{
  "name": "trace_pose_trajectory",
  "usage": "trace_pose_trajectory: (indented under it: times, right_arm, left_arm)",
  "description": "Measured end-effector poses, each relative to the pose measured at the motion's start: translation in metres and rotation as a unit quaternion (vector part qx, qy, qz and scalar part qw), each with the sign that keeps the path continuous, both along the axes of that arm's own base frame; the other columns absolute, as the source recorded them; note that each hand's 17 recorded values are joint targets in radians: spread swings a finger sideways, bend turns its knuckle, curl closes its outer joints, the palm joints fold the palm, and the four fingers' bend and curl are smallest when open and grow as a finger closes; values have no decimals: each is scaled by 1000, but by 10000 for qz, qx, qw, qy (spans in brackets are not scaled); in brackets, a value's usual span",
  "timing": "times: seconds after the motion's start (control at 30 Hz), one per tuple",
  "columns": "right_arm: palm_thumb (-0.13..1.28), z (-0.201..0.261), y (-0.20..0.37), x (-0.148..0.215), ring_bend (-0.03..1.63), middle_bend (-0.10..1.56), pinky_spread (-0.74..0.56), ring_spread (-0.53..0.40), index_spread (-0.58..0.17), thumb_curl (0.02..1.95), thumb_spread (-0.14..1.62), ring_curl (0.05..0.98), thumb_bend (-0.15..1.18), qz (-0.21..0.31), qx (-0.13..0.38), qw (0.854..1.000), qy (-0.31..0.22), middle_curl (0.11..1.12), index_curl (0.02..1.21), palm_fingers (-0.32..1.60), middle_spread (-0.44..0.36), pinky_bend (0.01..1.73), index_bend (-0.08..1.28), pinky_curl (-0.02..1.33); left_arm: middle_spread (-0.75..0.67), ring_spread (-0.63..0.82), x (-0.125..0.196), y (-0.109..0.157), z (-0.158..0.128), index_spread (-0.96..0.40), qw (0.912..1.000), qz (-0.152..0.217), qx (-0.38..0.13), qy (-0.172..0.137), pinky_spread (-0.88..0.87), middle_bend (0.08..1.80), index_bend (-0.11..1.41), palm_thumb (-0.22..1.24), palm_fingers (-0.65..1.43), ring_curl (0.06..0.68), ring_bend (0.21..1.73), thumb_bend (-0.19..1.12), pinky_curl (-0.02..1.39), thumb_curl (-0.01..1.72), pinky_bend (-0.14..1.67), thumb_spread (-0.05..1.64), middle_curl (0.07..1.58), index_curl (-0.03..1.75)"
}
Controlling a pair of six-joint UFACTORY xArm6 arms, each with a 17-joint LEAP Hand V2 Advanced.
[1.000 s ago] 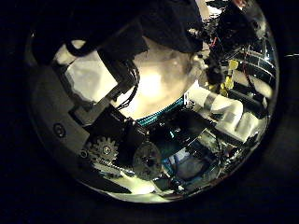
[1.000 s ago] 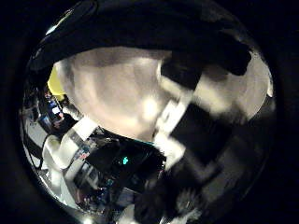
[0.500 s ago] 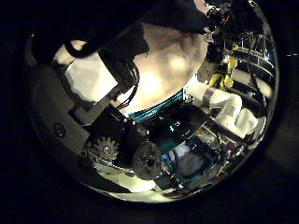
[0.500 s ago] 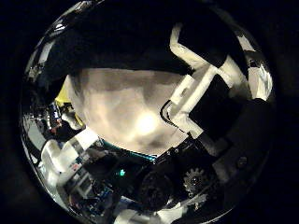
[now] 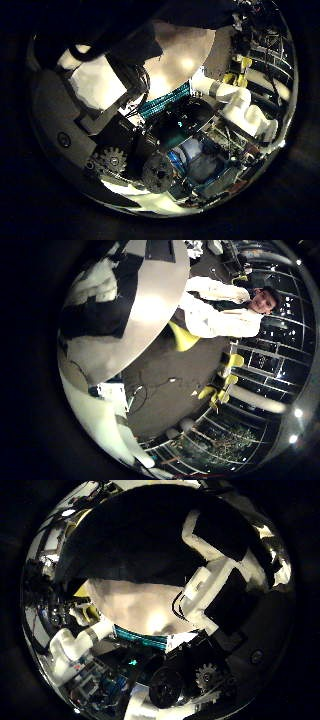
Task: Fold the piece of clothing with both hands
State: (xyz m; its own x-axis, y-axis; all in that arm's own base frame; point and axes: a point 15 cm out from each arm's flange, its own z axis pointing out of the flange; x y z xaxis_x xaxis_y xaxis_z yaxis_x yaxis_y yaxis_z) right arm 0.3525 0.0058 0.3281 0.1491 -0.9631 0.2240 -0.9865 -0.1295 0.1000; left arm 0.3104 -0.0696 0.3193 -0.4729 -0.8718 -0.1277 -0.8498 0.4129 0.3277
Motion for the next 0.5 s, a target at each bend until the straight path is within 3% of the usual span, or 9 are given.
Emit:
trace_pose_trajectory:
  times: [0.1,0.27,0.5]
  right_arm:
    - [920,-8,4,32,1474,1254,-165,-244,-364,408,1449,715,42,-23,-33,9999,156,962,963,881,-213,1520,1037,608]
    - [933,-38,8,87,1481,1268,-163,-235,-355,418,1449,732,34,-17,-110,9989,455,967,972,866,-210,1507,1052,657]
    - [928,-80,4,141,1486,1282,-164,-231,-347,424,1443,748,9,-114,-195,9974,685,969,978,853,-204,1482,1066,724]
  left_arm:
    - [-671,-468,28,2,3,-591,9997,-113,137,149,-629,815,178,794,938,498,1356,-19,641,585,1153,1112,1198,1587]
    - [-677,-476,93,4,-18,-564,9985,-160,340,395,-639,821,179,786,904,499,1339,-17,643,570,1120,1110,1190,1593]
    - [-678,-479,161,1,-63,-532,9993,-171,301,170,-646,822,178,791,866,503,1339,-14,653,550,1084,1116,1190,1599]
